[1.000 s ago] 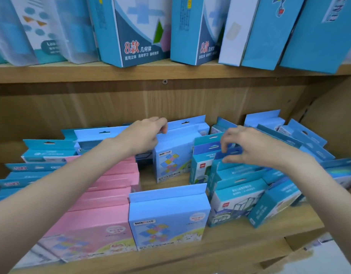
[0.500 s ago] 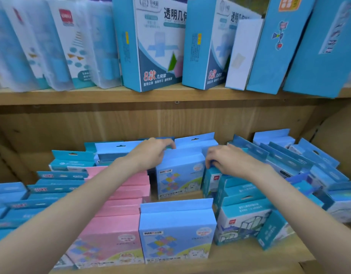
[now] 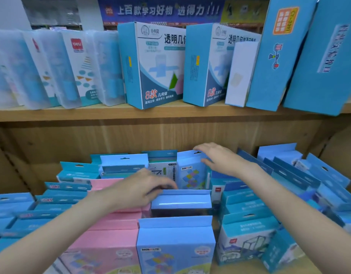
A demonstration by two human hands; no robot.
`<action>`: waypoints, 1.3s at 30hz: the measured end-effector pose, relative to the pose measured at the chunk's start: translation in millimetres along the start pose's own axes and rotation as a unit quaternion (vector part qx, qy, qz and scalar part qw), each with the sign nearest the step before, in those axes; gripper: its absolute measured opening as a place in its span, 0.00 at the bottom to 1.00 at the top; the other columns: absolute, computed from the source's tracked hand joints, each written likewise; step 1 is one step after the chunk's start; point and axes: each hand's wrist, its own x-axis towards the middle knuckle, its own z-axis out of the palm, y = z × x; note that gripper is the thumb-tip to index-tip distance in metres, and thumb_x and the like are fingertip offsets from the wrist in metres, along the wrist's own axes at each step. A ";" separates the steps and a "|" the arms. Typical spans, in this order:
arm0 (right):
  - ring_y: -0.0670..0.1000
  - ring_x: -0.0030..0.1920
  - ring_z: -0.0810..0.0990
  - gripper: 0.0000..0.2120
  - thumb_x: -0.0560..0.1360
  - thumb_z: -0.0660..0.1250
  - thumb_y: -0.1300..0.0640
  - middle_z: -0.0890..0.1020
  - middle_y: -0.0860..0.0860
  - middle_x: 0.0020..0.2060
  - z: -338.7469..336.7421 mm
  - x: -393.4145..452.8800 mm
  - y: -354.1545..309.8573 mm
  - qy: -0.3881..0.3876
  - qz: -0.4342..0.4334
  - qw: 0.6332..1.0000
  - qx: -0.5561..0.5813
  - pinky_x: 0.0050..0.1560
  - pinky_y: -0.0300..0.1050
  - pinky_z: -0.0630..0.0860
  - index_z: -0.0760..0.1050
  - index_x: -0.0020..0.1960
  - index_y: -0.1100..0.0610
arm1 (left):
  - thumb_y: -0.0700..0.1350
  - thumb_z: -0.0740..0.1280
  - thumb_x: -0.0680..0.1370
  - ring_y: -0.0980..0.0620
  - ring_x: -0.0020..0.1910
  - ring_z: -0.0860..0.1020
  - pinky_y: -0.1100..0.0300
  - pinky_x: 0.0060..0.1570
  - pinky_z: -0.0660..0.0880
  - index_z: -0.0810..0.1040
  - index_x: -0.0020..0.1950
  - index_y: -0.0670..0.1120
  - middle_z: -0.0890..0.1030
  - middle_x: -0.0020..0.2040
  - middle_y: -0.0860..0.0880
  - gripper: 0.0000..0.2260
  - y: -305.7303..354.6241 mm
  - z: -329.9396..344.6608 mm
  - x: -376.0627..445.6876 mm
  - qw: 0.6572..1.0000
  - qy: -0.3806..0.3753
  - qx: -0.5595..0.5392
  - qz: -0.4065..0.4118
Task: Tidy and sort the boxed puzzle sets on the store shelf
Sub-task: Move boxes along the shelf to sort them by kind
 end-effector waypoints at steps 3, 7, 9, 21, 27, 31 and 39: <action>0.57 0.63 0.70 0.18 0.77 0.59 0.61 0.72 0.55 0.62 7.1 21.6 -5.9 -0.024 0.014 0.996 -0.083 0.60 0.53 0.69 0.65 0.66 0.58 | 0.42 0.59 0.77 0.58 0.48 0.76 0.74 0.53 0.59 0.76 0.59 0.54 0.81 0.52 0.60 0.14 1.7 3.3 -7.2 1.000 0.031 -0.002 0.001; 0.59 0.50 0.77 0.10 0.75 0.59 0.63 0.79 0.57 0.50 4.8 33.7 -7.8 0.034 0.029 0.996 -0.077 0.44 0.49 0.73 0.75 0.52 0.57 | 0.43 0.58 0.77 0.56 0.45 0.75 0.79 0.49 0.59 0.78 0.56 0.51 0.83 0.48 0.56 0.12 4.1 6.4 -8.4 0.997 0.079 0.001 0.007; 0.58 0.47 0.78 0.08 0.75 0.59 0.64 0.80 0.56 0.46 3.2 36.0 -7.8 0.059 0.029 0.995 -0.080 0.40 0.47 0.71 0.76 0.49 0.57 | 0.46 0.56 0.77 0.56 0.43 0.75 0.76 0.47 0.60 0.78 0.55 0.51 0.83 0.46 0.55 0.13 3.4 9.2 -9.9 0.995 0.095 0.010 0.000; 0.56 0.38 0.78 0.13 0.65 0.71 0.71 0.80 0.55 0.38 -15.7 26.9 -40.1 0.268 -0.225 0.936 -0.049 0.39 0.46 0.76 0.78 0.49 0.62 | 0.44 0.58 0.76 0.54 0.44 0.78 0.68 0.46 0.67 0.79 0.56 0.51 0.82 0.51 0.57 0.14 -2.4 18.2 -4.4 0.983 0.159 -0.027 -0.089; 0.53 0.52 0.78 0.11 0.77 0.62 0.61 0.82 0.55 0.50 1.1 23.5 -41.8 0.069 -0.168 0.983 0.023 0.55 0.46 0.73 0.78 0.57 0.60 | 0.40 0.60 0.78 0.60 0.54 0.76 0.69 0.54 0.67 0.78 0.58 0.50 0.80 0.55 0.57 0.13 -5.6 15.5 -5.1 0.988 0.088 -0.067 -0.106; 0.49 0.53 0.78 0.12 0.77 0.62 0.61 0.81 0.51 0.53 2.8 26.2 -42.1 0.000 -0.134 0.991 0.029 0.55 0.48 0.75 0.76 0.59 0.56 | 0.45 0.60 0.75 0.61 0.51 0.74 0.68 0.53 0.67 0.79 0.55 0.50 0.79 0.51 0.58 0.11 -6.2 6.8 -16.2 0.981 0.132 -0.066 -0.127; 0.46 0.51 0.78 0.12 0.76 0.65 0.58 0.82 0.52 0.51 -9.5 56.7 -97.2 -0.004 -0.139 0.986 0.097 0.54 0.38 0.73 0.76 0.59 0.59 | 0.38 0.63 0.76 0.62 0.49 0.75 0.71 0.48 0.66 0.80 0.50 0.47 0.78 0.47 0.61 0.08 -47.8 -25.3 -83.0 0.950 0.202 -0.026 -0.237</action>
